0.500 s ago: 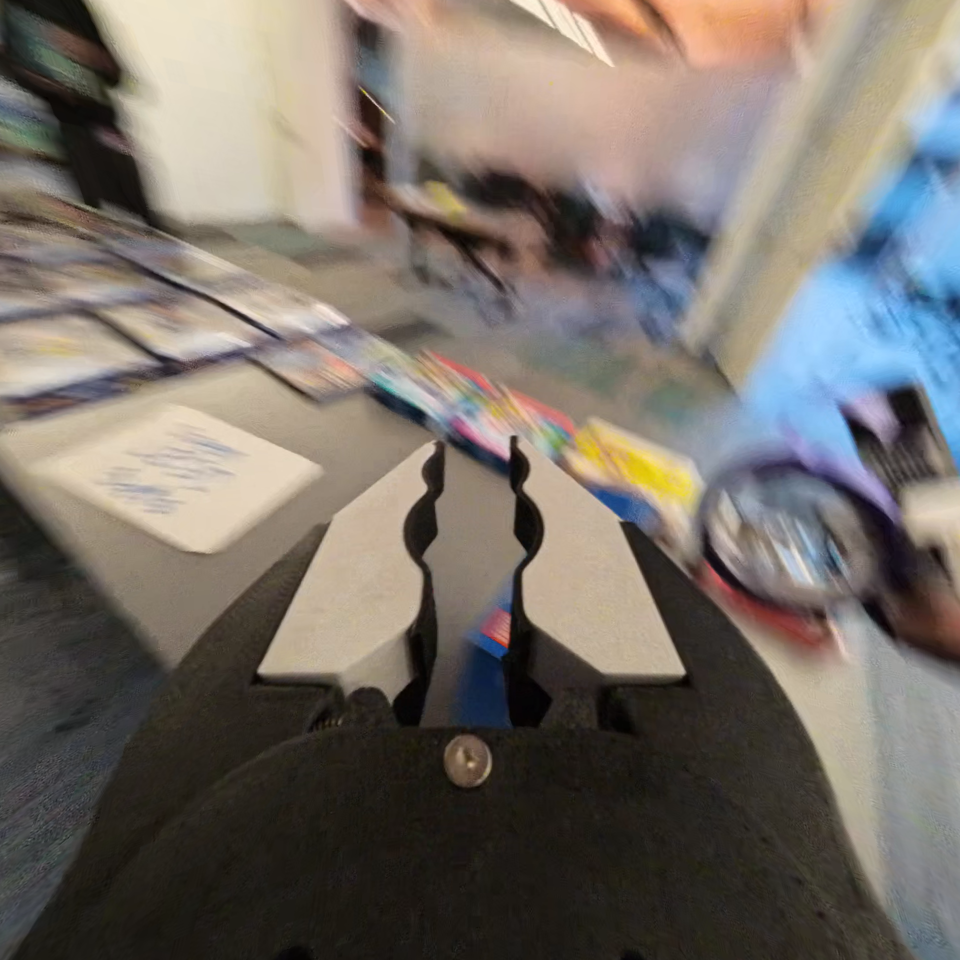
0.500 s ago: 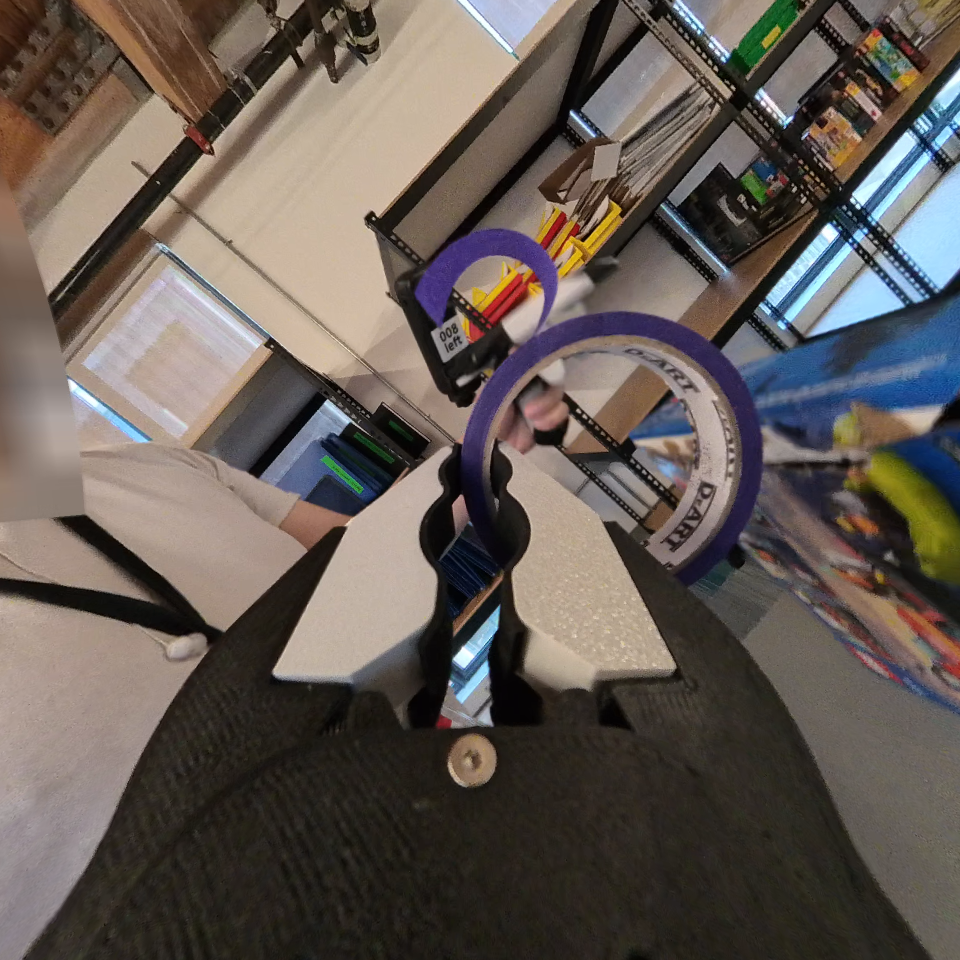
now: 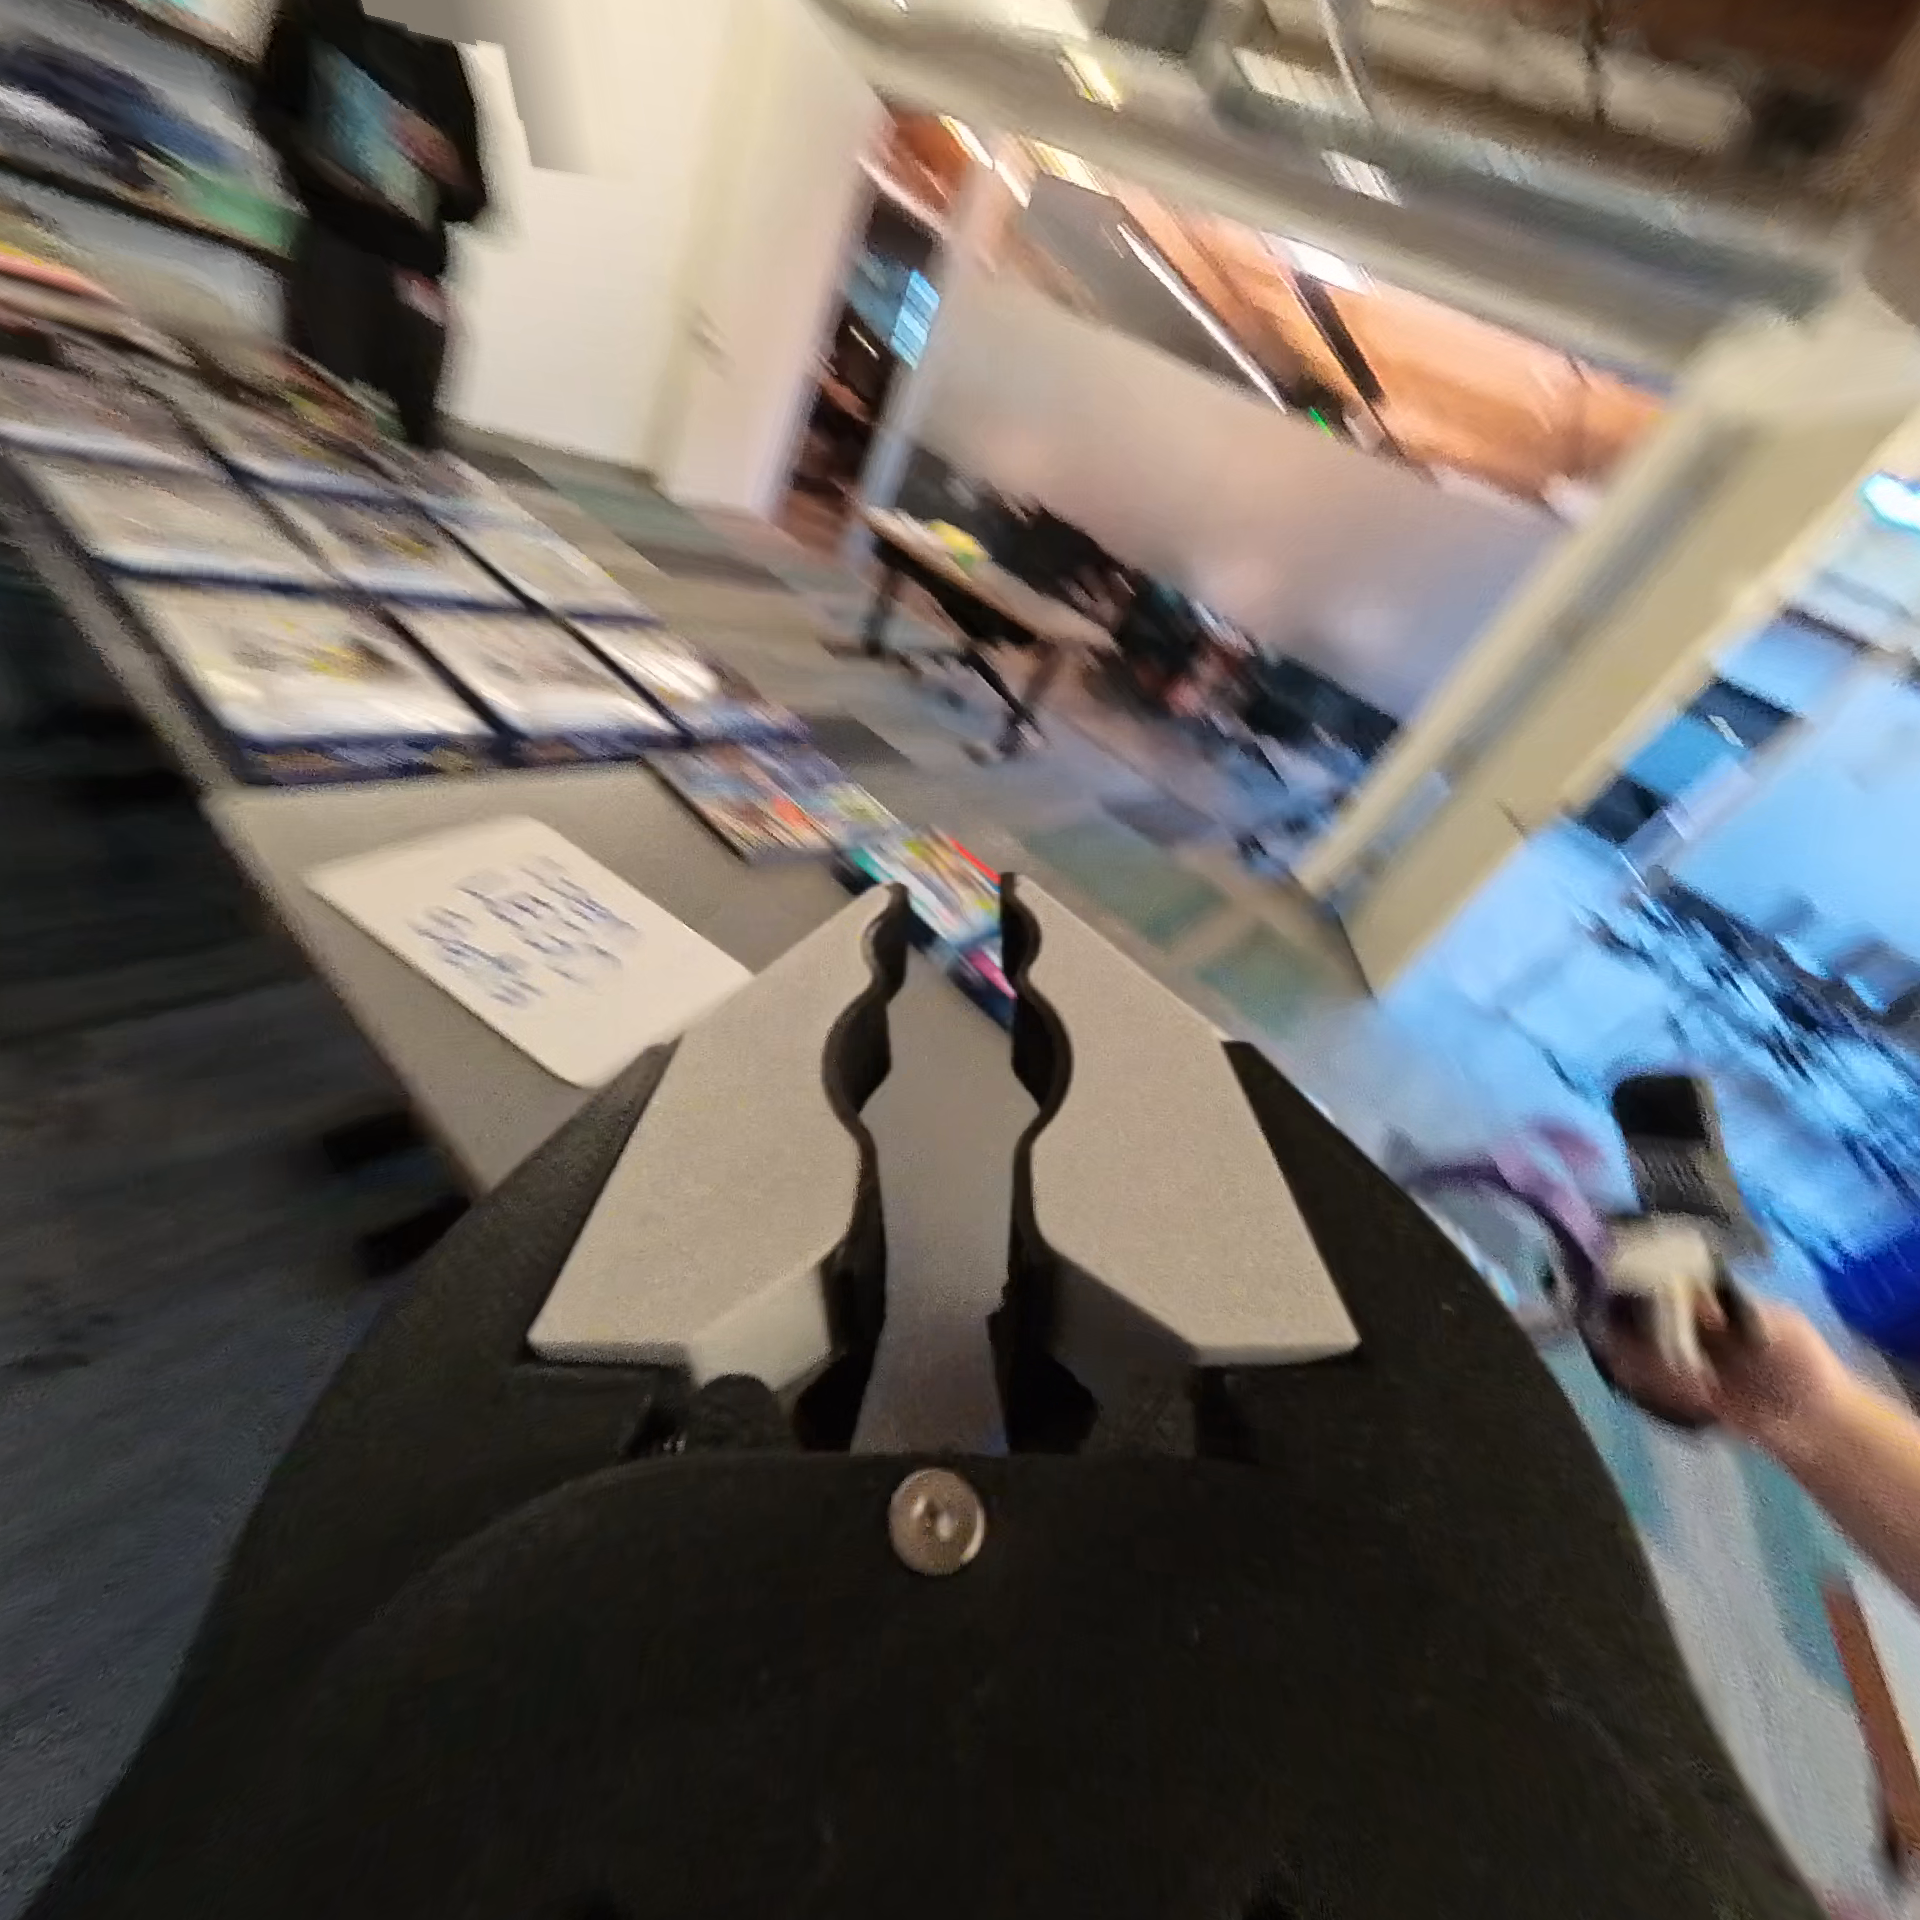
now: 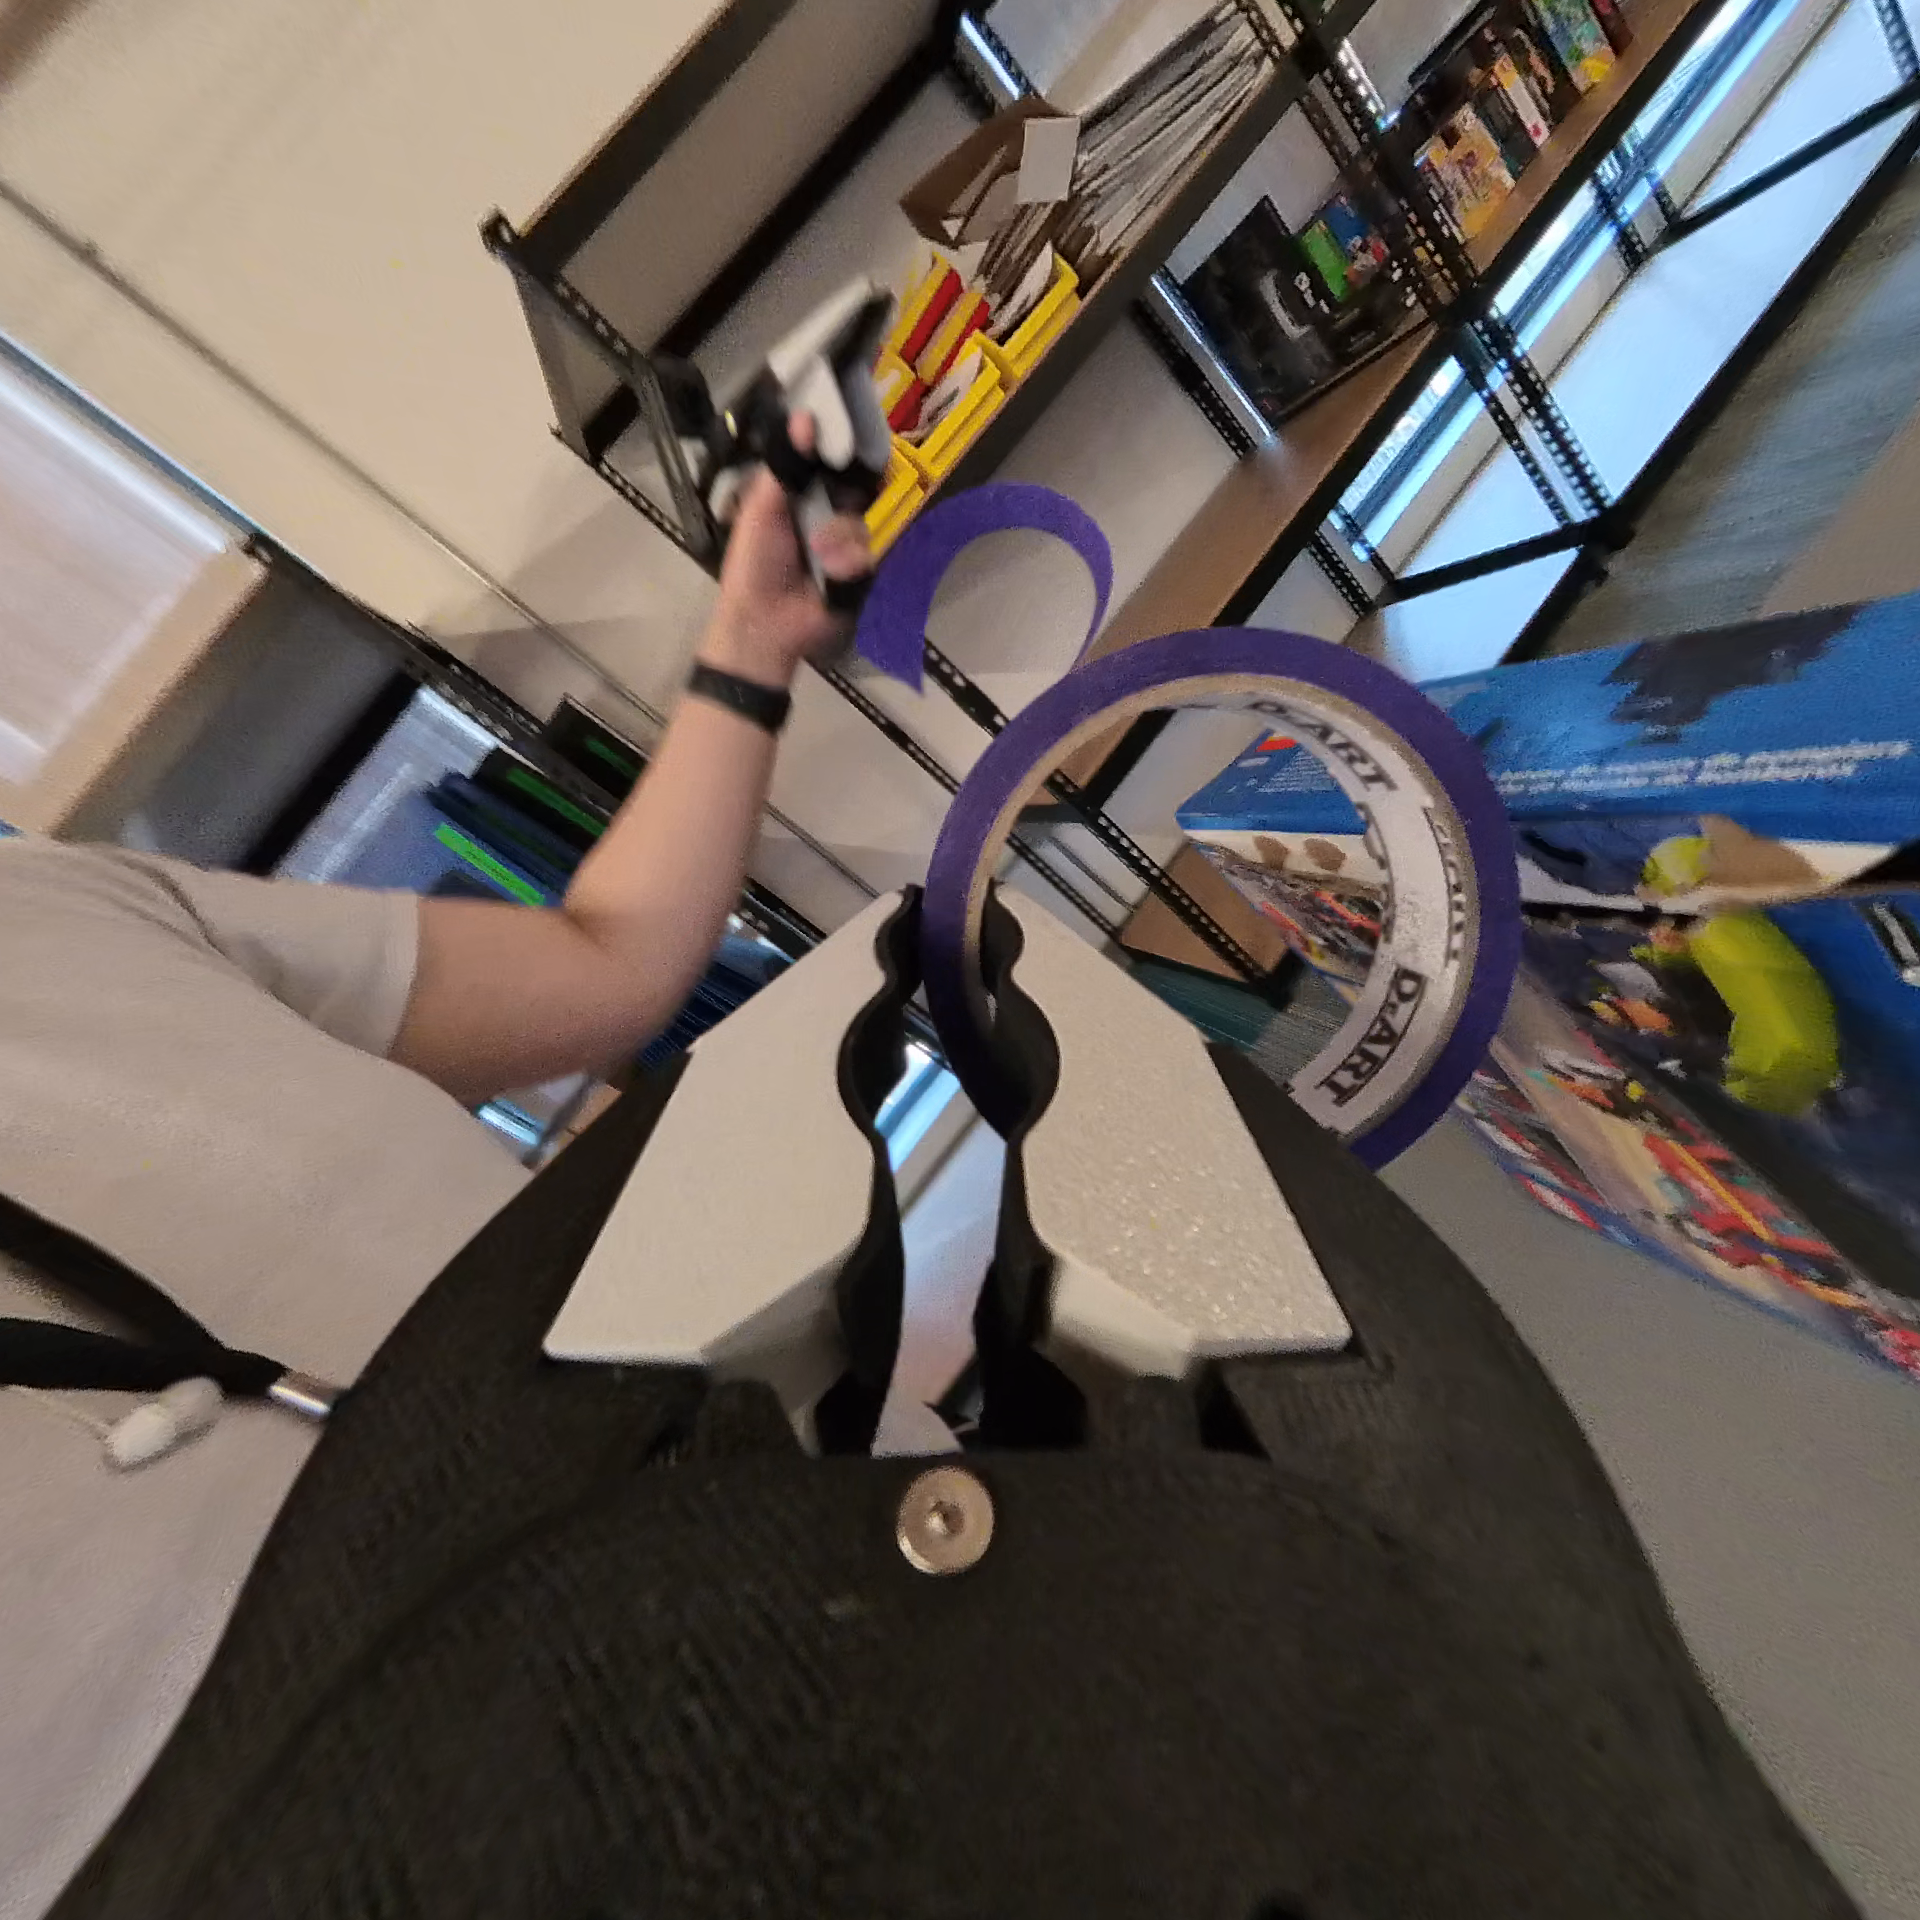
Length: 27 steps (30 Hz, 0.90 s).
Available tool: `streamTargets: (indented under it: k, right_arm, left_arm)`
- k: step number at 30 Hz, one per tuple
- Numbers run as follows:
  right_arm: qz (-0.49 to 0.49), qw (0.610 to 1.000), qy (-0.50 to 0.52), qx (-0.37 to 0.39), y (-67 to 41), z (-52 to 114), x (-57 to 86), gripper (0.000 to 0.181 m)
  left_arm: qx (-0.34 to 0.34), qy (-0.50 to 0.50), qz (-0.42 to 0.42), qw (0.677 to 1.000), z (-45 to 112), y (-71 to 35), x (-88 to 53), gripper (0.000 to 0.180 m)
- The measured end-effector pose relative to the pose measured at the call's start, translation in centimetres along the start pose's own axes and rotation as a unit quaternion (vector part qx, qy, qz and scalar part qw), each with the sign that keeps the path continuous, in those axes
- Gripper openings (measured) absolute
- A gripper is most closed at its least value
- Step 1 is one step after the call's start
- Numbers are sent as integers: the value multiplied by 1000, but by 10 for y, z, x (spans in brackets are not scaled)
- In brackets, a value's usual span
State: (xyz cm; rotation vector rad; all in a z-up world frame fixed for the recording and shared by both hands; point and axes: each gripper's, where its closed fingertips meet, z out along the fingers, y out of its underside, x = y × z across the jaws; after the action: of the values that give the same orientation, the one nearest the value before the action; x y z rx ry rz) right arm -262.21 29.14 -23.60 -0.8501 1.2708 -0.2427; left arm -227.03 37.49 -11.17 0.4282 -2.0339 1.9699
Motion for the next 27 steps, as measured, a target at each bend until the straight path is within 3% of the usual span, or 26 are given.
streamTargets:
  k: [4, 6, 12, 16, 22, 27]
  right_arm:
    - [50, 998, -20, 36, 7, -11, 6, 7]
    - [69, 996, -16, 46, 19, -15, 15, 8]
    - [117, 991, -34, 59, 57, -12, 32, 7]
    - [128, 987, -47, 81, 60, -12, 35, 8]
    - [133, 986, -65, 76, 65, -1, 37, 8]
    - [130, 987, -65, 69, 62, 10, 45, 7]
  left_arm:
    - [-102, 156, 61, 981, 58, 123, 118, 29]
    - [-170, 206, 140, 953, 81, 175, 163, 33]
    - [-341, 219, 372, 835, 117, 280, 193, 57]
    - [-360, 191, 449, 796, 120, 306, 178, 53]
    - [-312, 157, 494, 796, 127, 303, 169, 23]
    - [-299, 170, 412, 844, 128, 303, 169, 21]
